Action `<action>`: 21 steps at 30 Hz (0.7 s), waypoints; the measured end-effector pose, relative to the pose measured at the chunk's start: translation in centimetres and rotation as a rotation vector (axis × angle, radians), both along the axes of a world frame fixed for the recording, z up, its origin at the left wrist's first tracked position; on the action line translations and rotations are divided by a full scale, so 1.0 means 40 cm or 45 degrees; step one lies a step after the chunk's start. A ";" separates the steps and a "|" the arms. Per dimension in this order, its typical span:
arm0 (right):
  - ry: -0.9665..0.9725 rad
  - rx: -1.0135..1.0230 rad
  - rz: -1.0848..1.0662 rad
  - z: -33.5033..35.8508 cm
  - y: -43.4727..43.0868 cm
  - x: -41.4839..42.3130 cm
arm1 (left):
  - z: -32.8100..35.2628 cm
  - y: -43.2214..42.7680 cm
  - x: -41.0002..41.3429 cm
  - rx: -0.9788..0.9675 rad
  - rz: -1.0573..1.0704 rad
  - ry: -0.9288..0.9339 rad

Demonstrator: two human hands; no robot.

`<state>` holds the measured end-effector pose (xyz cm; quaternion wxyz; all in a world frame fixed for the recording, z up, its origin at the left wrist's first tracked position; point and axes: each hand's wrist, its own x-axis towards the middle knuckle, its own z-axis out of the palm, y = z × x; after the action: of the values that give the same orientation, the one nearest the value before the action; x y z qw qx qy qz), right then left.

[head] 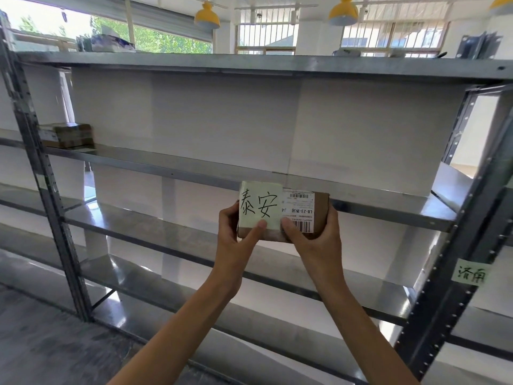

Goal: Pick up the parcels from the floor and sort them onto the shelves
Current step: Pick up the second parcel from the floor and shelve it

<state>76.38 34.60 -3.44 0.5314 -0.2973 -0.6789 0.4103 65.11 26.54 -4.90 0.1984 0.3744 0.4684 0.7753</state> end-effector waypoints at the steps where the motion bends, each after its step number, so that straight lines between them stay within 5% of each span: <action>1: -0.044 0.025 -0.057 0.005 -0.006 -0.001 | -0.001 0.001 0.003 0.008 0.005 0.005; 10: -0.306 0.108 -0.300 0.014 -0.021 -0.012 | 0.003 -0.002 0.009 0.026 0.076 0.027; 21: 0.049 -0.058 0.172 -0.003 -0.046 -0.059 | 0.016 -0.087 -0.076 -0.033 0.086 -0.203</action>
<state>74.02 32.76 -3.55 0.5087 -0.2549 -0.6774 0.4663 62.08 23.07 -4.26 0.2137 0.2929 0.4735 0.8027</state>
